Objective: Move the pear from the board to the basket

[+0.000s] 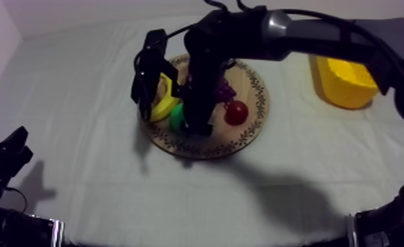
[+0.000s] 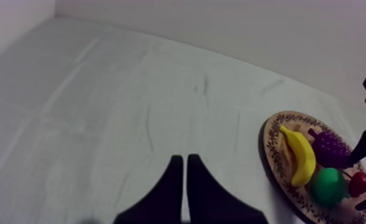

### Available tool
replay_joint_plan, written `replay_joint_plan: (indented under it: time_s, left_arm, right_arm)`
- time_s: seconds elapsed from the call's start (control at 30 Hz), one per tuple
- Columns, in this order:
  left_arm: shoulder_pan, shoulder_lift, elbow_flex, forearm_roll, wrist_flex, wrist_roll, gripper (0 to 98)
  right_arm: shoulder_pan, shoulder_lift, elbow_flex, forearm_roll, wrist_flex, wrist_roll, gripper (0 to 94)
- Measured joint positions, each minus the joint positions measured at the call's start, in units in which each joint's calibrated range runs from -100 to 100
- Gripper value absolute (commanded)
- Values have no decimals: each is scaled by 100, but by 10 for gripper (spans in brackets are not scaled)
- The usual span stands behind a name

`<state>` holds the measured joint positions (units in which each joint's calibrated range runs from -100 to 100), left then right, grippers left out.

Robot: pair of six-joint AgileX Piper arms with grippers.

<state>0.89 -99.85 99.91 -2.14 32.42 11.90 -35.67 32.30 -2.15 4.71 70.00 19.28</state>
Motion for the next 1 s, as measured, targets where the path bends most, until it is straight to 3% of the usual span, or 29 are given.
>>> replay_joint_plan:
  time_s: [0.3,0.67,1.0]
  left_arm:
    - [0,0,0,0,0,0,1]
    - [0,0,0,0,0,0,1]
    - [0,0,0,0,0,0,1]
  right_arm:
    - [-10,701,-650,104,-61,-132,649]
    - [3,1211,-982,290,-41,-294,463]
    - [-8,773,-828,325,103,-350,434]
